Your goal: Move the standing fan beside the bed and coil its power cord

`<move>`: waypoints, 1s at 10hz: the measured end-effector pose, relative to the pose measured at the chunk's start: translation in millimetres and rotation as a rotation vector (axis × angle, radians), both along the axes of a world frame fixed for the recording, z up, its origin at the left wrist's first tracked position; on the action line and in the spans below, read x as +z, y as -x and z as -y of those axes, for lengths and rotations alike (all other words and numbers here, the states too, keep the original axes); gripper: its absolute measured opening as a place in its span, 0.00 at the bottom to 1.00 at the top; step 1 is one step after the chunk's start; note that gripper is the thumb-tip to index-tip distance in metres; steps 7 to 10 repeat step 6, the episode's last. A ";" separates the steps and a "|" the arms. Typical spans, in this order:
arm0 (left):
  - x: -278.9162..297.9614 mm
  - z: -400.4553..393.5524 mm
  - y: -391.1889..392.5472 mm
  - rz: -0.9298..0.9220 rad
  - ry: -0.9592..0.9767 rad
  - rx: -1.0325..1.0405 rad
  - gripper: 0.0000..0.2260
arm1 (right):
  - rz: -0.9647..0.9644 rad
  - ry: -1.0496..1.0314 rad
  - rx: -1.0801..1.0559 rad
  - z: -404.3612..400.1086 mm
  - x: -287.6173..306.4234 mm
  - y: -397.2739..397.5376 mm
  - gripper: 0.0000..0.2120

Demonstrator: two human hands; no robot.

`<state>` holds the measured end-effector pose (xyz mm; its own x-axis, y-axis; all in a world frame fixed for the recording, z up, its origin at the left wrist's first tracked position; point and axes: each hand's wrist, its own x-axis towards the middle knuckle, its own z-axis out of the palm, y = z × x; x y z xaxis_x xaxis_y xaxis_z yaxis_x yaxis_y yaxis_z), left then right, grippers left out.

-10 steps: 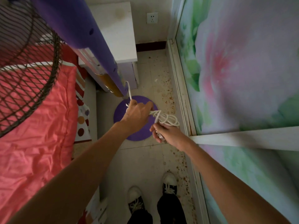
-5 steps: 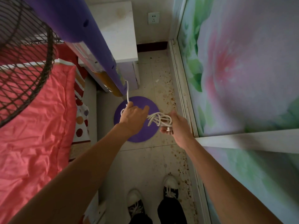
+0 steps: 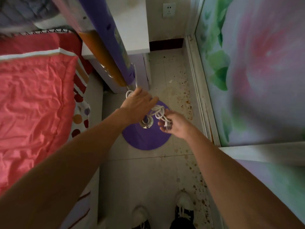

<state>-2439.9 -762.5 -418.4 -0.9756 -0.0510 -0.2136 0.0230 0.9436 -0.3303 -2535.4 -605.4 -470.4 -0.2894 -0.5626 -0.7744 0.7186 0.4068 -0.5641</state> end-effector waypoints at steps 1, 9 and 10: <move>-4.3 2.4 -3.7 -0.036 0.030 -0.104 0.13 | -0.318 -0.044 -0.023 8.7 -9.6 1.0 0.06; 9.0 9.2 -82.8 -0.415 -0.333 0.024 0.18 | -0.632 0.036 0.092 18.8 28.7 -25.7 0.18; 9.0 9.2 -82.8 -0.415 -0.333 0.024 0.18 | -0.632 0.036 0.092 18.8 28.7 -25.7 0.18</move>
